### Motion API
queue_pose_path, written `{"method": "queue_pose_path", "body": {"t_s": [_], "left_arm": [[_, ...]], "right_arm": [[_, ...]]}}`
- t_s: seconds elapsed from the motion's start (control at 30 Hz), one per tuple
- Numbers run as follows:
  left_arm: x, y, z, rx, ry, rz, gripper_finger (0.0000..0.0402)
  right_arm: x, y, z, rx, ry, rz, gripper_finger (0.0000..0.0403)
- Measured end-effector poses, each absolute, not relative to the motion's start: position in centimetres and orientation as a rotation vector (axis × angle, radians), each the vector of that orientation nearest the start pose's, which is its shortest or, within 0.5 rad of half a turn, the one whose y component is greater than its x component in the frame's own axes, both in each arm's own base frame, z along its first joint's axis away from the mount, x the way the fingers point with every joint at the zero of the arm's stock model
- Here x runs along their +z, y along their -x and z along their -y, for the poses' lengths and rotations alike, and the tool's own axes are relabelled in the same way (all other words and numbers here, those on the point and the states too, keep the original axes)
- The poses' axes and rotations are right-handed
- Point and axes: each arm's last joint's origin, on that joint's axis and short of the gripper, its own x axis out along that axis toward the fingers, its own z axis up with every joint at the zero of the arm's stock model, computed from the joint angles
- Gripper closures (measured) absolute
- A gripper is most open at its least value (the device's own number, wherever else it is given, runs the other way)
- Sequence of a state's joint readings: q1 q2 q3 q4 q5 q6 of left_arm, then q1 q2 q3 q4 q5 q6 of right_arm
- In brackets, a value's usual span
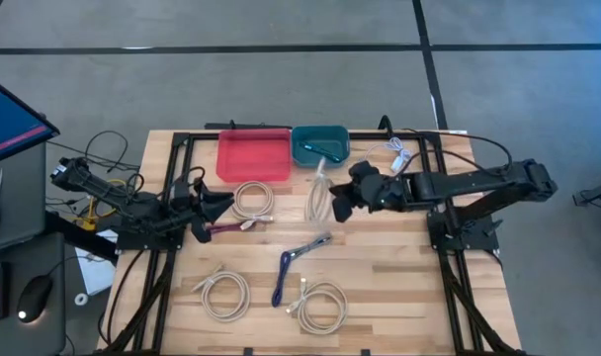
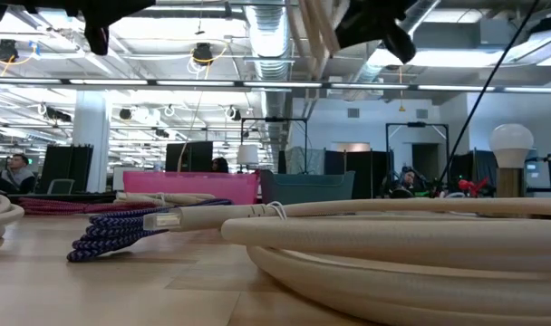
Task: Pick & Place USB Port
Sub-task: Put the brown HDMI cable into the red bin
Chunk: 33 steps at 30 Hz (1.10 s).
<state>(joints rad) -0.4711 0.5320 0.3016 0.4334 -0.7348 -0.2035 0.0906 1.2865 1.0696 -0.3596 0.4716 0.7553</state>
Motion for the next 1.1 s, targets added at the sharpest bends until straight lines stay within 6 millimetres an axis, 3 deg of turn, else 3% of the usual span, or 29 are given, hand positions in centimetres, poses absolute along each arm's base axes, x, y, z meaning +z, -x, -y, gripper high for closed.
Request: {"method": "queue_pose_path", "body": {"t_s": [0.23, 0.4, 0.6, 1.1], "left_arm": [[25.5, -13.1, 4.5, 0.239, 0.231, 0.161, 0.0277], [25.0, -13.6, 4.8, 0.229, 0.204, 0.130, 0.0266], [24.8, -13.8, 5.0, 0.219, 0.179, 0.117, 0.0269], [25.1, -13.9, 5.1, 0.169, 0.217, 0.140, 0.0282]], "right_arm": [[30.4, -29.9, -0.4, -0.533, -0.604, -0.323, 0.0403], [29.2, -32.8, -0.2, -0.491, -0.651, -0.216, 0.0403], [29.3, -36.0, -0.4, -0.450, -0.686, -0.105, 0.0403], [29.4, -42.0, -0.4, -0.424, -0.656, -0.124, 0.0403]]}}
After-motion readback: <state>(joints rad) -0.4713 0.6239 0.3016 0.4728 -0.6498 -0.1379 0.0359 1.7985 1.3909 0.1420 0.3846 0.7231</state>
